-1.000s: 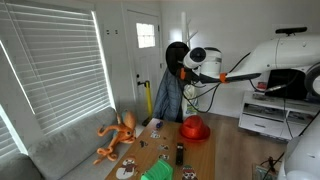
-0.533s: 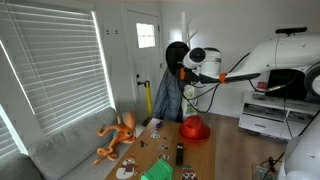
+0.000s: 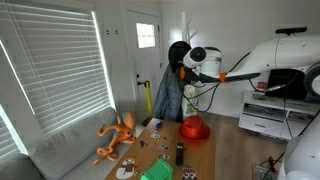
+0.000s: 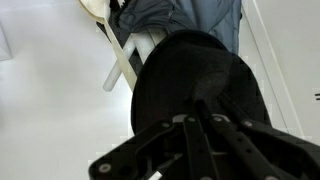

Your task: Move the black hat from the stand to the table

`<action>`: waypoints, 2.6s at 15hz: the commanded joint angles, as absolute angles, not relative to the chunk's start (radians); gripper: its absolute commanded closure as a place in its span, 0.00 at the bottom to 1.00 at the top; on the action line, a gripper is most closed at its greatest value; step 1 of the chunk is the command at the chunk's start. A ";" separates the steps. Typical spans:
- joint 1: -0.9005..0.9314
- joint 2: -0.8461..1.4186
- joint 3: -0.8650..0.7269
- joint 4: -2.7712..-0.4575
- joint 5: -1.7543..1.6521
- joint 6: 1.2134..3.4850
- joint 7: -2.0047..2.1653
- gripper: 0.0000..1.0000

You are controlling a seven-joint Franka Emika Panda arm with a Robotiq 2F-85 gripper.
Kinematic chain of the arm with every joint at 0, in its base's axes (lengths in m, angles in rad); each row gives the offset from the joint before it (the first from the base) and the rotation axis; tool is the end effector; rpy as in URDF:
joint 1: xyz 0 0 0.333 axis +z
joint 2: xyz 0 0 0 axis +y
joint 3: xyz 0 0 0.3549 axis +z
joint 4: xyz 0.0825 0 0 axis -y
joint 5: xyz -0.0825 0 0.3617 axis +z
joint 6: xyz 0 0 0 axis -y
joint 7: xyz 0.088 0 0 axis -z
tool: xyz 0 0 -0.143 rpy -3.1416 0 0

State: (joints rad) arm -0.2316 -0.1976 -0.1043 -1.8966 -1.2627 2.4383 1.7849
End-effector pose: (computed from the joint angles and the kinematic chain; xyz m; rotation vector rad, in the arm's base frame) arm 0.5041 -0.2084 0.7028 1.7297 -1.4766 1.5734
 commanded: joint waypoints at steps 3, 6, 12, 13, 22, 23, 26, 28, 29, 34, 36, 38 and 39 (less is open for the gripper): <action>-0.223 -0.217 -0.122 -1.864 -1.349 2.480 1.904 0.99; -0.220 -0.246 -0.120 -1.869 -1.406 2.500 1.963 0.99; -0.201 -0.272 -0.133 -1.887 -1.387 2.564 1.942 0.99; -0.191 -0.280 -0.140 -1.900 -1.355 2.605 1.910 0.99; -0.079 -0.330 -0.204 -2.070 -0.984 2.933 1.527 0.99; -0.034 -0.340 -0.229 -2.105 -0.904 2.939 1.448 0.99; 0.163 -0.376 -0.337 -2.177 -0.674 2.843 1.222 0.99; 0.291 -0.404 -0.409 -2.186 -0.518 2.739 1.073 0.99; 0.340 -0.419 -0.437 -2.177 -0.443 2.668 0.998 0.99; 0.250 -0.413 -0.352 -2.089 -0.123 2.381 0.716 0.99; 0.169 -0.386 -0.303 -2.051 0.020 2.271 0.591 0.99; 0.105 -0.357 -0.268 -2.019 0.110 2.176 0.510 0.99; 0.079 -0.346 -0.255 -2.008 0.144 2.139 0.474 0.99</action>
